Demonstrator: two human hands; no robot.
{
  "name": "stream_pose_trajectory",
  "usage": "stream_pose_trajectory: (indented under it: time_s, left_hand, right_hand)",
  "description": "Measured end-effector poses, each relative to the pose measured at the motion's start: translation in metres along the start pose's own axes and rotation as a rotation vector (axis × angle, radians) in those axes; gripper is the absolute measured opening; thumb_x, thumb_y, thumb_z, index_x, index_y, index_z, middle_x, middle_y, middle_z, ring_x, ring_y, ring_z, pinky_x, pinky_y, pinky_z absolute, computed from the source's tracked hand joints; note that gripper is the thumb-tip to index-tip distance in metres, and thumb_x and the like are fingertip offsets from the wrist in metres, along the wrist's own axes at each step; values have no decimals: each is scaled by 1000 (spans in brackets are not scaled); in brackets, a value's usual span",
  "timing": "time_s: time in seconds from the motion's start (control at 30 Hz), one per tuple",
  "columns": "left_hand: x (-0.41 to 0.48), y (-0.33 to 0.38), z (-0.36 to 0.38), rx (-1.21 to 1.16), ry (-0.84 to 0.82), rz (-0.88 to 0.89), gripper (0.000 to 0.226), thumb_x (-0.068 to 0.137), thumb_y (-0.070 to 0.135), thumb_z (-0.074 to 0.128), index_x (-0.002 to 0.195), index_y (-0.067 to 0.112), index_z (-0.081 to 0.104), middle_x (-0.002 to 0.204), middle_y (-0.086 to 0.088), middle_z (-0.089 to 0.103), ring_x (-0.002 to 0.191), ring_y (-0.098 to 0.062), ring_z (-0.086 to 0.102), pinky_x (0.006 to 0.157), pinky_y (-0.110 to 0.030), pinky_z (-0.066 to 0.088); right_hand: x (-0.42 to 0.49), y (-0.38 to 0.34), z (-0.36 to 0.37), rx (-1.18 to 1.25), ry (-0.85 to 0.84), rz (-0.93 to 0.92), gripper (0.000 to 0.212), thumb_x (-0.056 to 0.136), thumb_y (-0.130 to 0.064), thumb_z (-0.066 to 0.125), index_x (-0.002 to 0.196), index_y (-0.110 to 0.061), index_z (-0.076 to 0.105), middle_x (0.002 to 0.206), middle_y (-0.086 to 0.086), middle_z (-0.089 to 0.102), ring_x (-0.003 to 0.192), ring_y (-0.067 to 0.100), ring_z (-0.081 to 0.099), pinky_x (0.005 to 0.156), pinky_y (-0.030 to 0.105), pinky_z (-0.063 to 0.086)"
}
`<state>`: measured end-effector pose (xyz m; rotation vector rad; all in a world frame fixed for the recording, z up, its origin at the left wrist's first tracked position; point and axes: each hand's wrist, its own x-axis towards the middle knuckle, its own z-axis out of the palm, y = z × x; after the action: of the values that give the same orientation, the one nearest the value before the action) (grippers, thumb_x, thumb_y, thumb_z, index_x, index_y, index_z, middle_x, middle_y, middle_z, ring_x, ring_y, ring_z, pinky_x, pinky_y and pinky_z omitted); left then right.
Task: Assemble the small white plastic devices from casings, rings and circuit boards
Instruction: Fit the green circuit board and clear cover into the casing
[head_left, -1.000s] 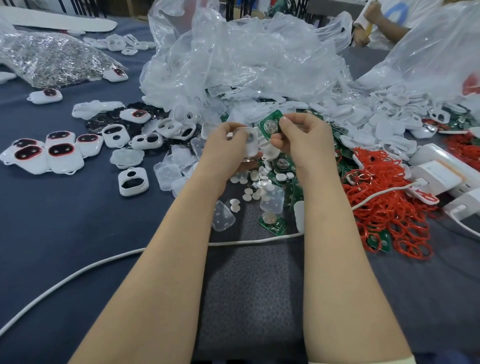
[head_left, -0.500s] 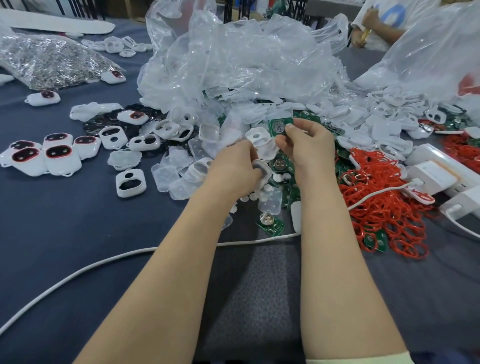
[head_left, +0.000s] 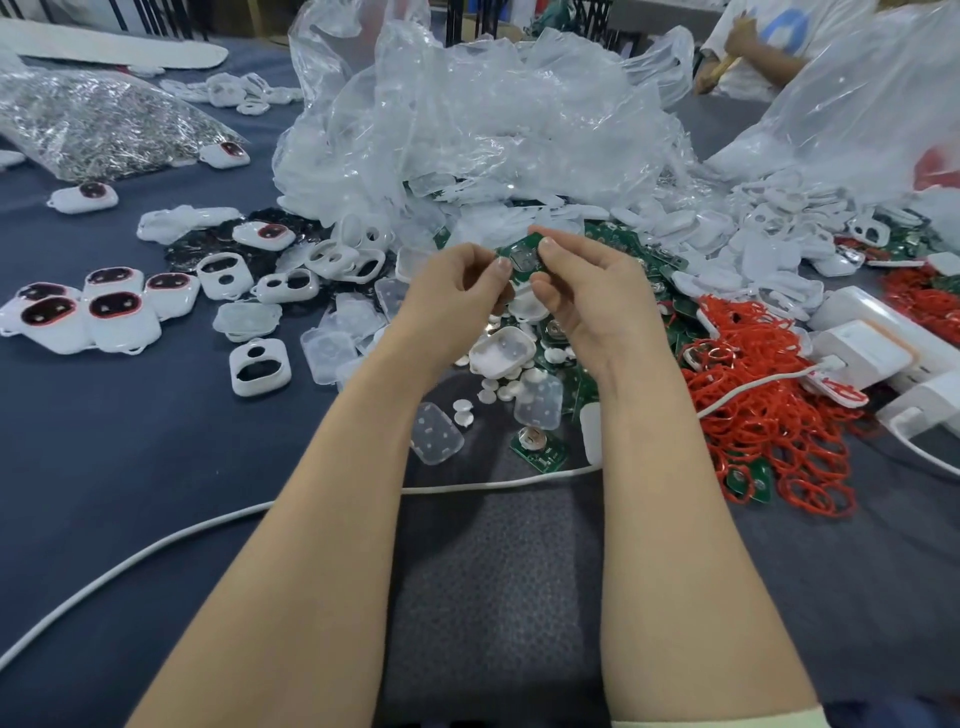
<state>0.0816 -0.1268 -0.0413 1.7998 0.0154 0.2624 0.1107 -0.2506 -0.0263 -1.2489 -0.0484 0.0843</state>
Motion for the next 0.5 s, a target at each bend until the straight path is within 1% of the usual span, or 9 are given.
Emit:
stream_pose_trajectory:
  time_s: [0.07, 0.2, 0.3, 0.4, 0.5]
  left_hand:
    - [-1, -2, -2, -51, -64, 27, 16, 100, 18, 49, 87, 15, 57, 69, 6, 56, 53, 3, 49, 58, -10, 40]
    - [-1, -6, -7, -154, -113, 64, 17, 100, 16, 48, 84, 15, 54, 69, 3, 50, 62, -6, 43, 64, -17, 39]
    - [1, -8, -9, -204, -126, 80, 20, 100, 15, 49, 81, 17, 54, 68, 4, 48, 62, -7, 42, 65, -19, 38]
    - [1, -9, -6, -262, -119, 102, 21, 99, 15, 49, 79, 18, 56, 67, 5, 48, 61, -6, 41, 65, -20, 37]
    - [0, -11, -4, -268, -90, 107, 22, 98, 15, 49, 78, 18, 57, 65, 8, 50, 61, -6, 43, 66, -20, 39]
  right_hand:
    - [-1, -3, -1, 90, -18, 44, 16, 92, 3, 55, 91, -6, 69, 65, 0, 61, 47, 3, 56, 48, 10, 48]
    - [-3, -4, 2, 215, -57, 143, 19, 93, 4, 51, 87, -4, 67, 57, -1, 63, 45, 3, 55, 46, 9, 47]
    - [-3, -3, 4, 275, -58, 190, 19, 93, 5, 50, 85, -2, 66, 56, 2, 64, 43, 4, 55, 45, 9, 47]
    - [-2, -2, 4, 343, -53, 237, 19, 93, 5, 49, 84, 0, 65, 61, 6, 62, 42, 4, 54, 43, 9, 47]
    - [-3, 0, 5, 374, -49, 247, 19, 94, 5, 49, 84, 0, 65, 60, 6, 61, 42, 4, 54, 43, 10, 47]
